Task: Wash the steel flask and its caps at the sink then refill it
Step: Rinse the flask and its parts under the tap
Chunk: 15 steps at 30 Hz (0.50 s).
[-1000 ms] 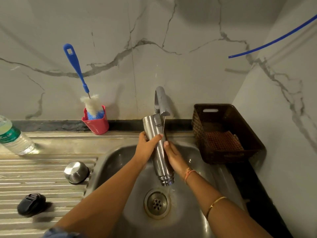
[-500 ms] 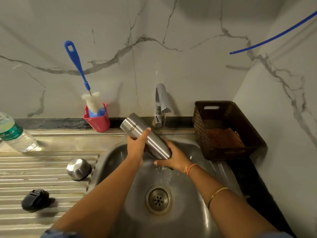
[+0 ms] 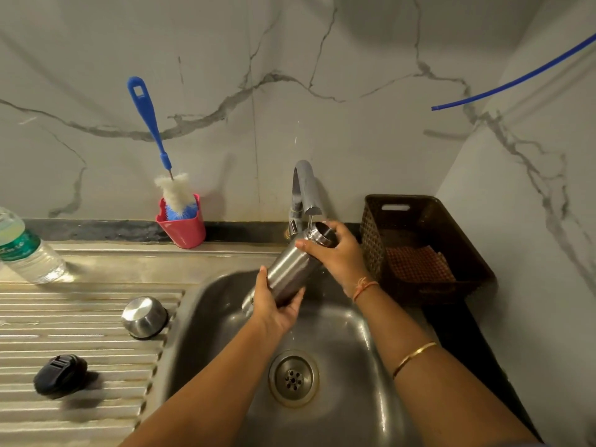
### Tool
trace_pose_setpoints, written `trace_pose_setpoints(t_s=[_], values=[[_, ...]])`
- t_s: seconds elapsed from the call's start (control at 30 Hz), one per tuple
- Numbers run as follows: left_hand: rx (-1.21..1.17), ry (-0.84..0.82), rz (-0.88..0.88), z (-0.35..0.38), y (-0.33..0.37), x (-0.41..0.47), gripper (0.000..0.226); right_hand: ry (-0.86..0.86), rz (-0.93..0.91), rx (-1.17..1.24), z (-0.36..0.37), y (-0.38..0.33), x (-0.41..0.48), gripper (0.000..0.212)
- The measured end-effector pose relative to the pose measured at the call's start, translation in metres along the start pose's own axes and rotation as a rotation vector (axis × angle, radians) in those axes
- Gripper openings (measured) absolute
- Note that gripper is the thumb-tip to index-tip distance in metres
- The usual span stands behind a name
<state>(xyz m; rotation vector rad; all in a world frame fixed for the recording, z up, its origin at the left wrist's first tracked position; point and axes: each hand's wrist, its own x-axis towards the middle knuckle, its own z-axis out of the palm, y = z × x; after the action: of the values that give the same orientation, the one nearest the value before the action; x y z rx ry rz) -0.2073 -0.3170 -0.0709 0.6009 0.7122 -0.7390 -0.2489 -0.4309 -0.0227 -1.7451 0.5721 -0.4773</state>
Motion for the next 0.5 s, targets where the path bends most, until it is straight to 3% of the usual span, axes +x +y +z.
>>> trace_pose_setpoints(t_s=[0.13, 0.27, 0.33, 0.43, 0.47, 0.5], values=[[0.049, 0.047, -0.086, -0.009, -0.010, 0.006, 0.069, -0.022, 0.053, 0.154, 0.023, 0.005, -0.005, 0.057], [0.450, 0.049, -0.130, -0.015, -0.013, 0.004, 0.077, 0.070, -0.065, 0.071, 0.040, 0.003, -0.003, 0.048], [0.660, 0.065, -0.138, -0.018, -0.010, -0.001, 0.067, 0.095, -0.100, -0.003, 0.045, 0.004, 0.002, 0.051], [0.898, 0.158, -0.114, -0.019, 0.002, -0.005, 0.029, 0.048, -0.063, -0.136, 0.044, 0.006, 0.005, 0.053], [0.945, 0.189, -0.067, -0.020, 0.006, -0.001, 0.031, 0.096, -0.084, -0.114, 0.042, 0.005, 0.005, 0.050], [0.980, 0.208, -0.002, -0.022, 0.008, 0.001, 0.047, 0.158, -0.110, -0.075, 0.040, 0.004, 0.004, 0.048]])
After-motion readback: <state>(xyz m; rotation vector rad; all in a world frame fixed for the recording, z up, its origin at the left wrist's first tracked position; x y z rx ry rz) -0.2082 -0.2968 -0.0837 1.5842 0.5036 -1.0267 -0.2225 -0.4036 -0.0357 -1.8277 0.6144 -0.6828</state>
